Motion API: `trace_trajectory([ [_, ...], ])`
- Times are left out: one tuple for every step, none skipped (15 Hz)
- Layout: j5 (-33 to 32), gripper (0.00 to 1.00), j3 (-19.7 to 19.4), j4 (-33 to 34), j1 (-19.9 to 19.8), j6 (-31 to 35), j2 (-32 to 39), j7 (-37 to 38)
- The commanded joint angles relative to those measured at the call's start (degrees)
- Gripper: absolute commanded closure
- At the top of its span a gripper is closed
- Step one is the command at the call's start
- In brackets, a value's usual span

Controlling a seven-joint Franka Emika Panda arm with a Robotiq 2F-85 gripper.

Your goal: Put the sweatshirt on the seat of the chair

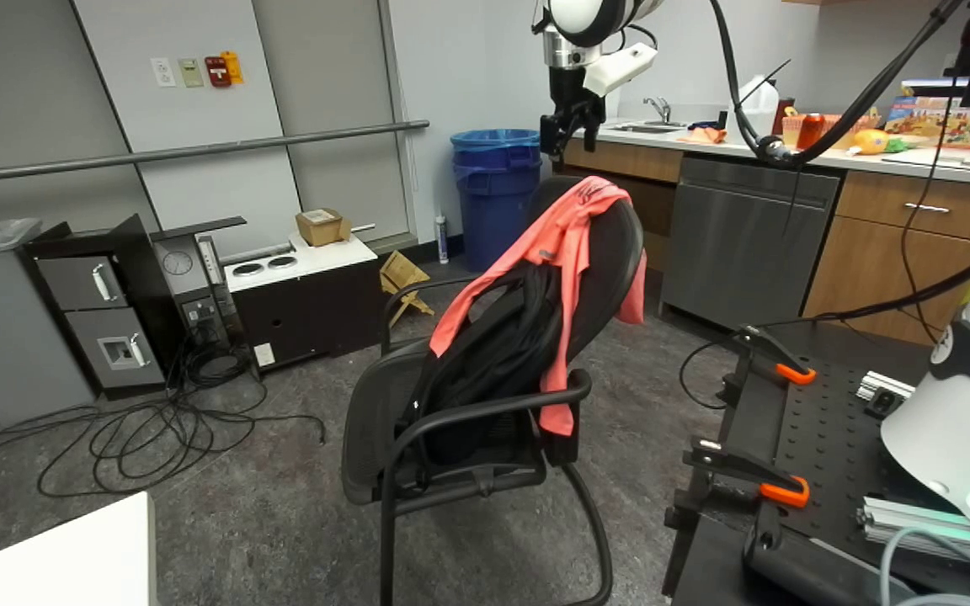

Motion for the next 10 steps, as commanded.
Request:
trace_trajectory([
  [-1.8, 0.0, -1.0, 5.0, 0.5, -1.0, 5.7, -3.0],
  [-2.6, 0.0, -1.3, 6.0, 0.7, -1.1, 7.3, -3.0],
  [-3.6, 0.0, -1.6, 7.1, 0.9, -1.3, 8.5, -3.0],
  [-4.7, 0.0, -1.9, 8.2, 1.1, -1.4, 9.9, -2.8],
  [-6.4, 0.0, -2.3, 9.2, 1.6, -1.4, 11.2, -2.2],
  [-8.1, 0.0, -2.6, 10.2, 2.0, -1.5, 12.5, -2.2],
  [-9.6, 0.0, -2.9, 11.0, 2.3, -1.6, 13.5, -2.2],
  [-10.9, 0.0, -3.0, 11.6, 2.6, -1.7, 14.6, -2.7],
  [-11.8, 0.0, -2.9, 12.1, 2.8, -2.0, 15.4, -3.3],
  [-12.3, 0.0, -2.7, 12.4, 2.9, -2.2, 16.1, -4.2],
])
